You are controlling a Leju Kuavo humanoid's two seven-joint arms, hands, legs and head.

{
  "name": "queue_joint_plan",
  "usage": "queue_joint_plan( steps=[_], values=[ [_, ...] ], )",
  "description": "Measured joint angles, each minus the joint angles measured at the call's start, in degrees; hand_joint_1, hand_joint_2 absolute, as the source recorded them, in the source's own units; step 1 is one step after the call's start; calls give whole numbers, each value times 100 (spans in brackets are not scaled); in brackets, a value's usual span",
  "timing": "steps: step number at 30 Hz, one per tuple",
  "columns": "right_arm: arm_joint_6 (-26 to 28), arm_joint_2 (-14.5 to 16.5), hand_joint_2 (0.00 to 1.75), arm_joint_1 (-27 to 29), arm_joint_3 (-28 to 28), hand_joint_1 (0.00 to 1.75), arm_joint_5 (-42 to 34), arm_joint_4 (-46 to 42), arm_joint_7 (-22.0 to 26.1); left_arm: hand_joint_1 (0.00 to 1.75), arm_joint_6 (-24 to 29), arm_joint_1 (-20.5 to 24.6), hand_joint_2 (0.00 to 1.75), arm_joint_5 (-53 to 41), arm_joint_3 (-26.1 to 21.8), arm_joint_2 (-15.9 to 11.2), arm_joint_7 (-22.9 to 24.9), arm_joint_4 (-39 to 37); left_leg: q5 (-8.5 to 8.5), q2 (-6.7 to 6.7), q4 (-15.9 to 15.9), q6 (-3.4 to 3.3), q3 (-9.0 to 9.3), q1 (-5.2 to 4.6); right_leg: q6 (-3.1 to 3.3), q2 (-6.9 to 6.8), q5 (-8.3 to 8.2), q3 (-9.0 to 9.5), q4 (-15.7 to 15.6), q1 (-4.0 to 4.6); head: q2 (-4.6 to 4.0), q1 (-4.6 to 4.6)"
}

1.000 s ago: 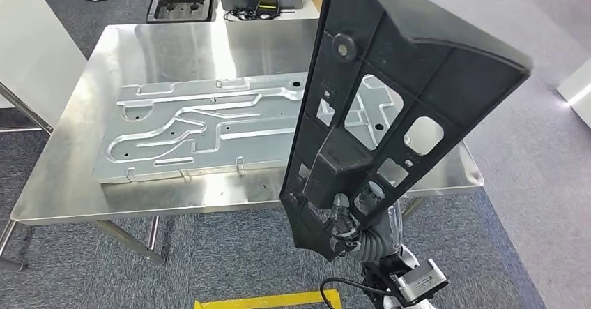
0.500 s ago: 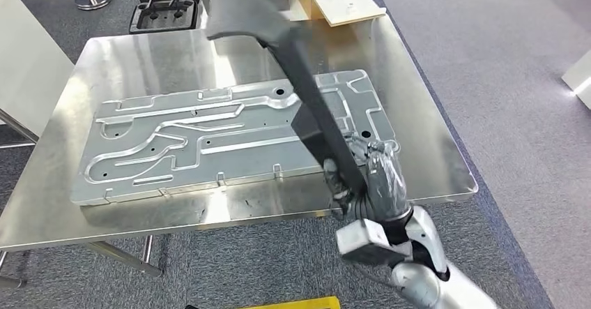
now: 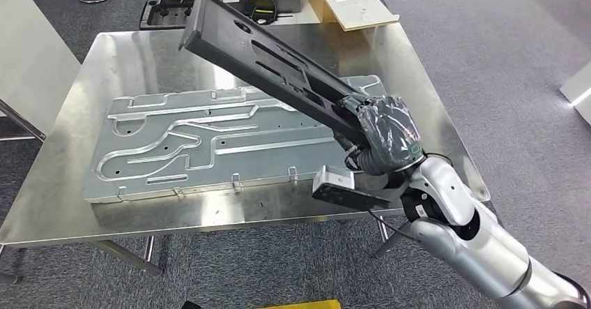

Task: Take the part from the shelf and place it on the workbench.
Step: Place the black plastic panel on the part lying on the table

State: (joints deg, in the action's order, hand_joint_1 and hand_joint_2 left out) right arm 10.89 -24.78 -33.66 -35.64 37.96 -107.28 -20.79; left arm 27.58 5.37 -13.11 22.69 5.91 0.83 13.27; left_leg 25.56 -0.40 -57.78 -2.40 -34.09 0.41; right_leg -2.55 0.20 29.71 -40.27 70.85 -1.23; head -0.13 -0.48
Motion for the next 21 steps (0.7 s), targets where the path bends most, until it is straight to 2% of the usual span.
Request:
queue_joint_plan(
  steps=[1, 2, 3, 4, 7, 8, 10, 12, 13, 14, 15, 17, 18, 19, 21],
  values=[
    [-189, -46, 175, -135, -40, 175, 16, 69, -98, 0, -7, 5, 175, 0, 30, 1, 14, 0, 23, -8, -29, 22, -2, 6, -10, 0, -201, 162, -376, -21, 0, 3],
    [-357, -86, 175, -261, -80, 175, 25, 149, -171, 0, -8, 17, 175, 0, 55, 2, 26, 0, 47, -19, -62, 49, -15, 2, -13, 2, -332, 319, -722, -20, 0, 8],
    [-509, -120, 175, -361, -114, 175, 28, 225, -220, 0, -10, 30, 175, -1, 72, 2, 33, 0, 65, -31, -94, 78, -34, -5, 6, 5, -404, 432, -970, -18, 1, 13],
    [-644, -149, 175, -427, -146, 175, 32, 298, -260, 0, -12, 41, 175, -2, 82, 2, 38, 0, 71, -42, -112, 110, -54, -13, 34, 7, -410, 481, -1088, -10, 1, 8],
    [-910, -214, 175, -531, -230, 175, 39, 544, -317, 0, -15, 56, 175, -8, 116, 3, 49, 0, 72, -55, -124, 181, -92, -14, 145, 6, -417, 475, -1115, -5, 1, -10],
    [-966, -237, 175, -579, -263, 175, 42, 662, -315, 0, -15, 60, 175, -12, 136, 3, 55, 0, 122, -49, -190, 203, -123, -11, 177, 2, -422, 479, -1124, -13, 0, -17],
    [-1049, -295, 175, -689, -323, 175, 44, 924, -292, 0, -16, 77, 175, -16, 185, 3, 65, 0, 364, -24, -624, 247, -332, -1, 225, -13, -427, 489, -1137, -28, 0, -46],
    [-1097, -359, 175, -760, -376, 175, 59, 1202, -248, 0, -17, 92, 175, -9, 217, 4, 69, 0, 654, -3, -1349, 268, -710, 6, 249, -28, -418, 492, -1137, -13, 0, -66],
    [-1117, -392, 175, -776, -410, 175, 75, 1341, -217, 0, -17, 93, 175, 2, 224, 5, 70, 0, 704, 2, -1609, 265, -861, 8, 259, -33, -413, 495, -1136, -1, 0, -66],
    [-1140, -425, 175, -785, -460, 175, 107, 1503, -178, 0, -16, 93, 175, 19, 229, 7, 70, 0, 645, 4, -1674, 253, -921, 7, 265, -36, -407, 503, -1136, 11, 0, -66],
    [-1164, -461, 175, -793, -516, 175, 151, 1664, -138, 0, -16, 92, 175, 38, 235, 8, 69, 0, 486, 3, -1523, 230, -875, 4, 269, -36, -400, 514, -1136, 23, 0, -66],
    [-1211, -536, 175, -835, -635, 175, 288, 1982, -46, 0, -13, 94, 175, 78, 252, 9, 62, 0, 92, 2, -794, 153, -551, -17, 266, -35, -381, 544, -1138, 41, 0, -61],
    [-1241, -571, 175, -887, -699, 175, 396, 2131, 3, 0, -8, 95, 175, 97, 264, 9, 56, 0, -23, 0, -456, 120, -395, -35, 253, -32, -375, 546, -1136, 49, 1, -56],
    [-1271, -600, 175, -945, -774, 175, 534, 2279, 55, 0, -3, 95, 175, 124, 278, 8, 49, 0, -73, -3, -236, 96, -292, -55, 230, -30, -375, 544, -1141, 51, 1, -55],
    [-1334, -648, 175, -1042, -945, 175, 848, 2558, 153, 0, 5, 88, 175, 169, 310, 8, 37, 0, -62, -9, -115, 77, -239, -85, 172, -27, -385, 544, -1167, 50, 1, -54]
  ],
)
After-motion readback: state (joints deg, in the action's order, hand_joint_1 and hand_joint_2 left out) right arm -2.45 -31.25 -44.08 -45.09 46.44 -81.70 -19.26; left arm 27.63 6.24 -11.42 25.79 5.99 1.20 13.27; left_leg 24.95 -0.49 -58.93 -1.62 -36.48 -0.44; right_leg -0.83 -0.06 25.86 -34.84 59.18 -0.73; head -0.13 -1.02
